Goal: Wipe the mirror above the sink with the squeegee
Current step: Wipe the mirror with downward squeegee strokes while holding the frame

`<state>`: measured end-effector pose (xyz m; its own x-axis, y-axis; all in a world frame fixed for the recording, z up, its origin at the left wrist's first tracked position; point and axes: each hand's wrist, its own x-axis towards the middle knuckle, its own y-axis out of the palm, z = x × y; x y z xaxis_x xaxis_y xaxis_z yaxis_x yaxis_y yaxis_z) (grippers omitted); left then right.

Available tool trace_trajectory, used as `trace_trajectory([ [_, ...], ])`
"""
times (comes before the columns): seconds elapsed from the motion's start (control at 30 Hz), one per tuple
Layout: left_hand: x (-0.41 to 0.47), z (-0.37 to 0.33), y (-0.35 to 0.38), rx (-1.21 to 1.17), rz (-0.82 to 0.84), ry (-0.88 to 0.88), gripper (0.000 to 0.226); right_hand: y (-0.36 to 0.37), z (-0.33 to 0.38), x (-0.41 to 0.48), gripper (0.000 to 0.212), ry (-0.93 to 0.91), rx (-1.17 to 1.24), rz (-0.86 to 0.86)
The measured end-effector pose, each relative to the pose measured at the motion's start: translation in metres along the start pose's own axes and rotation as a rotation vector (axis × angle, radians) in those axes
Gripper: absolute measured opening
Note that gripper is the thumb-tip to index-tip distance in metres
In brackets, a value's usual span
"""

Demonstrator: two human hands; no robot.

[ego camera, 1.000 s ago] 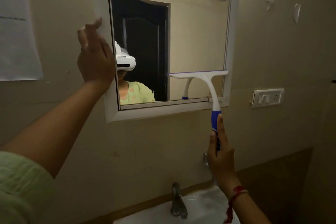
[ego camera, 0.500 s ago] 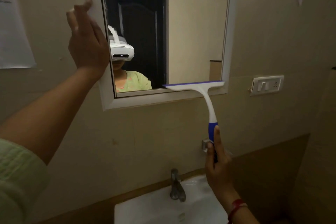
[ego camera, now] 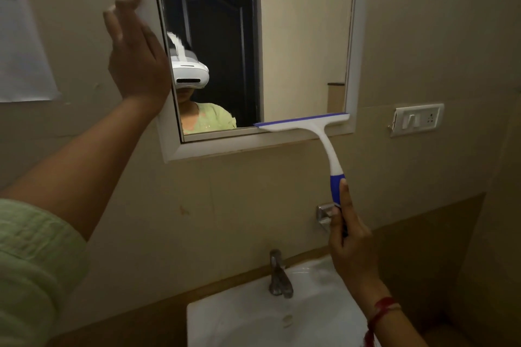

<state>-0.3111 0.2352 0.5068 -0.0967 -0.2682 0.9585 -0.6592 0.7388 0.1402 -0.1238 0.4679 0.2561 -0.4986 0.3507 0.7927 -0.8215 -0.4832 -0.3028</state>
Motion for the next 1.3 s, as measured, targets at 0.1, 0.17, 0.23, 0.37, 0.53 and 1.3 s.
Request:
trace_trajectory([
  [0.1,0.000,0.001,0.000,0.001,-0.010,0.006,0.036,-0.016,0.006,0.004,0.057,0.000,-0.060,0.019],
  [0.17,0.000,0.000,0.001,-0.001,-0.010,0.001,0.036,-0.026,0.012,0.008,0.058,0.019,-0.066,0.043],
  [0.23,0.000,0.000,0.001,-0.003,-0.012,0.005,0.035,-0.034,0.019,0.012,0.057,0.038,-0.064,0.063],
  [0.37,0.000,0.000,0.000,-0.016,-0.007,0.017,0.036,-0.055,0.032,0.025,0.050,0.066,-0.061,0.070],
  [0.53,-0.001,-0.002,-0.001,-0.010,-0.004,0.000,0.037,-0.077,0.046,0.049,0.047,0.076,-0.074,0.153],
  [1.3,0.002,-0.001,-0.003,-0.026,-0.001,0.056,0.035,-0.035,0.067,0.005,0.042,0.119,0.440,0.014],
])
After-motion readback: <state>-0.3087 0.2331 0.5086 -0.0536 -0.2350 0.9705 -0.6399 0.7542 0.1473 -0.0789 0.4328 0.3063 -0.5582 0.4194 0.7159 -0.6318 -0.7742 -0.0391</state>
